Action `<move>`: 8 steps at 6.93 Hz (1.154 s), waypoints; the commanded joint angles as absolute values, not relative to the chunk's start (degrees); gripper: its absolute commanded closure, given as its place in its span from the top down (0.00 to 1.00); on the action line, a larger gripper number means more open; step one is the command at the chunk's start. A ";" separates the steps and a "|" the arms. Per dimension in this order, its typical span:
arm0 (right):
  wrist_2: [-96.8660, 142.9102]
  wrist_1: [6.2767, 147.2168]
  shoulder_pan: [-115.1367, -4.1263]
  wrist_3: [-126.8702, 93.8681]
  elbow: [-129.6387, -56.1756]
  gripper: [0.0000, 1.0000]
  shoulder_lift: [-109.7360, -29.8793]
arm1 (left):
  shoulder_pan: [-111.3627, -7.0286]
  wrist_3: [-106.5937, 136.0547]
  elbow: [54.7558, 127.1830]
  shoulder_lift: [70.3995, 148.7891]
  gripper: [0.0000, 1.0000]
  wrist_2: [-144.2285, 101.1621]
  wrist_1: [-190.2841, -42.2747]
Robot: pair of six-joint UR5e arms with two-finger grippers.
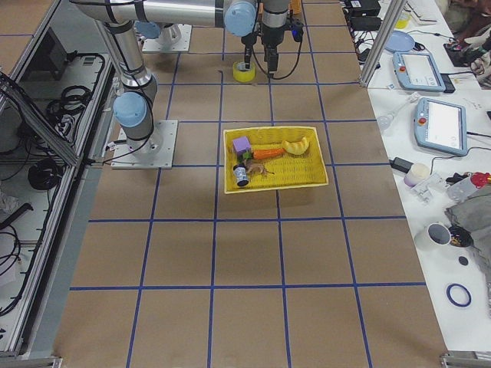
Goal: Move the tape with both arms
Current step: 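Grasp the tape roll with the left gripper and lift it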
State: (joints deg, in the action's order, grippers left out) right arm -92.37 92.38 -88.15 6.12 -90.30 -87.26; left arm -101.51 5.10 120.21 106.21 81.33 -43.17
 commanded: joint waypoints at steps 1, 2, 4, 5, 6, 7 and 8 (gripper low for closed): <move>-92.37 92.55 -88.24 6.15 -90.44 1.00 -87.19 | -100.99 4.75 119.89 104.77 0.00 82.08 -43.24; -92.37 92.55 -88.24 6.15 -90.44 1.00 -87.19 | -100.29 3.88 119.53 103.90 0.00 86.27 -43.50; -92.37 92.55 -88.24 5.98 -90.44 1.00 -87.19 | -92.60 -6.10 114.55 101.27 0.00 91.41 -50.92; -92.37 92.37 -88.33 6.06 -90.53 1.00 -87.19 | -87.15 -11.02 110.95 99.77 0.00 91.41 -57.07; -92.46 92.20 -88.33 6.15 -90.53 1.00 -87.19 | -81.01 -17.51 107.26 98.71 0.00 91.67 -62.00; -92.55 92.20 -88.33 6.15 -90.53 1.00 -87.19 | -73.20 -21.41 104.79 97.92 0.00 91.23 -65.70; -92.46 92.28 -88.50 6.15 -90.61 1.00 -87.19 | -64.25 -33.02 104.42 98.00 0.00 90.88 -66.44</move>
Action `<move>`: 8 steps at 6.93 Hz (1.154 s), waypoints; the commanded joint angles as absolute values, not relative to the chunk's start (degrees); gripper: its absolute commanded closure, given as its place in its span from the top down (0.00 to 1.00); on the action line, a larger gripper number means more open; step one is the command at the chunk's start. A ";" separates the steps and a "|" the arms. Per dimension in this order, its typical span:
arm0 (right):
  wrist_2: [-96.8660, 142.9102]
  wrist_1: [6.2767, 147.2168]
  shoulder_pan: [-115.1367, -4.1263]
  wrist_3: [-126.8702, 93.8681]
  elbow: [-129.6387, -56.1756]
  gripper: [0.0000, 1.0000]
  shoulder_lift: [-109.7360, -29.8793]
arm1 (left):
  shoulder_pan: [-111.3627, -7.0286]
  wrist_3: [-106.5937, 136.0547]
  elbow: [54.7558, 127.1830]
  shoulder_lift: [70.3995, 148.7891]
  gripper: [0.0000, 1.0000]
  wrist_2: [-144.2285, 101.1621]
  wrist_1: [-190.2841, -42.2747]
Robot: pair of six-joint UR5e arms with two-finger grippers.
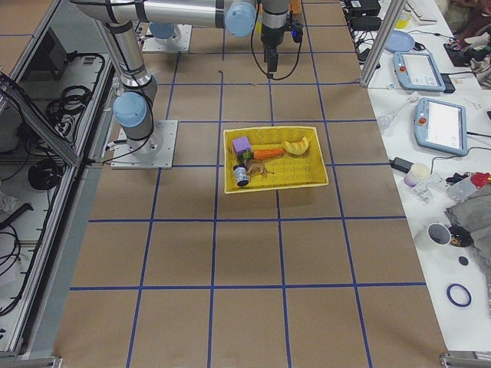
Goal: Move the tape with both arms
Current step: 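Carry the tape roll with the left gripper into the wicker basket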
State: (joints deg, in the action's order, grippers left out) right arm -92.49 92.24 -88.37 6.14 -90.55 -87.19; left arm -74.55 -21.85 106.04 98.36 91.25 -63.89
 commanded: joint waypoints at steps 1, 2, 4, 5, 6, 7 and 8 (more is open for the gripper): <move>-92.29 92.37 -88.51 6.15 -90.53 1.00 -87.19 | -56.68 -42.18 104.33 98.69 0.00 90.62 -66.18; -92.37 92.29 -88.51 6.15 -90.53 1.00 -87.19 | -52.08 -47.23 104.24 99.83 0.00 90.70 -65.40; -92.37 92.29 -88.51 6.15 -90.53 1.00 -87.19 | -50.19 -50.62 104.41 103.69 0.00 89.57 -55.15; -92.20 92.46 -88.51 6.15 -90.53 1.00 -87.27 | -49.58 -50.71 104.24 106.50 0.00 89.21 -49.54; -92.20 92.90 -88.51 6.15 -90.53 1.00 -87.36 | -49.57 -50.71 104.24 109.48 0.00 87.12 -44.70; -92.20 92.90 -88.51 6.15 -90.53 1.00 -87.36 | -49.57 -50.71 104.24 111.77 0.02 85.97 -43.17; -92.28 92.90 -88.51 6.15 -90.53 1.00 -87.36 | -49.57 -51.41 104.33 112.75 0.26 85.96 -43.07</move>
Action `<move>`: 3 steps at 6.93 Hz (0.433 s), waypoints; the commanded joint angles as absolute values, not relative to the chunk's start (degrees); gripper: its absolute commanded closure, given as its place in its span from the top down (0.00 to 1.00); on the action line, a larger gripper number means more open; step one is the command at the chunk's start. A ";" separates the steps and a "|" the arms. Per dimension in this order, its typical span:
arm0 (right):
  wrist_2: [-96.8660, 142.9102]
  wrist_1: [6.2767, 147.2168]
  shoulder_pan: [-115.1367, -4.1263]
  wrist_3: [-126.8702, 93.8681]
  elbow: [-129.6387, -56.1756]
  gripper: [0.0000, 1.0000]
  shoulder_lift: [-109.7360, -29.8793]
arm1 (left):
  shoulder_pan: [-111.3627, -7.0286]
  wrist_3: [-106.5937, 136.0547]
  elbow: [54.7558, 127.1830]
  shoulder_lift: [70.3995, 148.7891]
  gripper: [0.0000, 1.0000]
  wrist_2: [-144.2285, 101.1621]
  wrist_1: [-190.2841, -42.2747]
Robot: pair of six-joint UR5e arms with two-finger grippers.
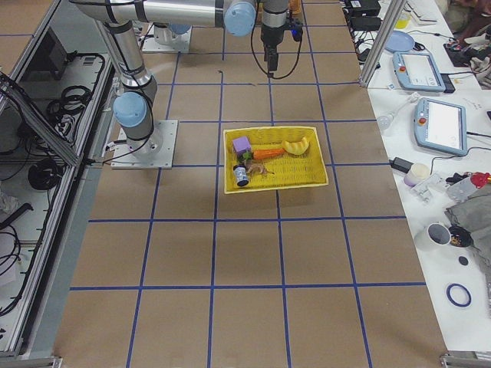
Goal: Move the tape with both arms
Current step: 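Carry the tape roll with the left gripper into the wicker basket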
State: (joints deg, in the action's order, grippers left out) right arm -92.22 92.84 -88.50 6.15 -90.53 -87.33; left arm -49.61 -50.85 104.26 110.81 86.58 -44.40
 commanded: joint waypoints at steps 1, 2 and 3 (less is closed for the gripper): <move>-92.29 92.99 -88.51 6.15 -90.53 1.00 -87.36 | -49.57 -53.24 104.67 113.29 0.56 85.96 -41.85; -92.20 92.99 -88.51 6.15 -90.53 1.00 -87.28 | -49.57 -53.35 104.68 113.55 0.94 86.04 -37.49; -92.37 92.73 -88.42 6.33 -90.61 1.00 -87.01 | -49.57 -53.78 103.98 113.38 1.00 86.13 -36.05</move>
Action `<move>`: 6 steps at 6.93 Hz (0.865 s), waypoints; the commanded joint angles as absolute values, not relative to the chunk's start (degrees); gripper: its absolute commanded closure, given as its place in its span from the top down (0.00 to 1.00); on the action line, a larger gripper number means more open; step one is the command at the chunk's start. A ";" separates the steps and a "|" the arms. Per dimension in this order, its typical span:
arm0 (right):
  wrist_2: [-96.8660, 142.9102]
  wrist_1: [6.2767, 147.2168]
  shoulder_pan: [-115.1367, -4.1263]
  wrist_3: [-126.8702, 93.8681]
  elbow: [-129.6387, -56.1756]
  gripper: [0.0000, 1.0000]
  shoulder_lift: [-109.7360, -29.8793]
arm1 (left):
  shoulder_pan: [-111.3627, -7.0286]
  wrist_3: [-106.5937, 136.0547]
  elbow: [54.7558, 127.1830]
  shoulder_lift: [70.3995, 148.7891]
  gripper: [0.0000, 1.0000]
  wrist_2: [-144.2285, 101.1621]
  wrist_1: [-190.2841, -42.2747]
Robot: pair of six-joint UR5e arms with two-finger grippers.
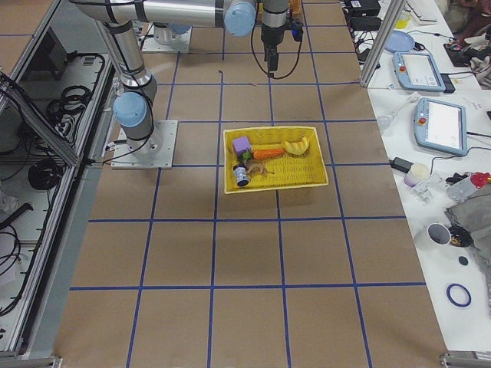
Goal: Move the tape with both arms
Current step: 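Open the left gripper to drop the tape roll in the basket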
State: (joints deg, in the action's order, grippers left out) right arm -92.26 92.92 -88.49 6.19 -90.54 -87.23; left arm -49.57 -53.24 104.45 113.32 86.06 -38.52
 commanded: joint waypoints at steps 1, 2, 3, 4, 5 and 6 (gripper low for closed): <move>-92.37 92.81 -88.42 6.33 -90.53 1.00 -87.45 | -50.01 -53.01 103.71 111.90 1.00 86.48 -35.95; -92.20 91.86 -88.33 6.15 -90.09 1.00 -87.89 | -51.92 -50.74 102.84 110.23 1.00 86.83 -36.56; -92.02 88.63 -88.24 6.15 -90.09 1.00 -89.37 | -55.86 -43.93 102.40 107.95 1.00 87.71 -39.09; -92.20 82.85 -88.24 5.98 -90.00 1.00 -90.25 | -62.51 -31.94 102.13 103.84 1.00 91.72 -45.98; -91.94 82.71 -88.33 5.72 -89.83 1.00 -90.35 | -66.14 -25.99 101.43 100.41 1.00 93.24 -51.88; -91.76 82.71 -88.42 5.36 -89.74 1.00 -90.44 | -69.75 -19.05 100.82 97.33 1.00 93.25 -58.03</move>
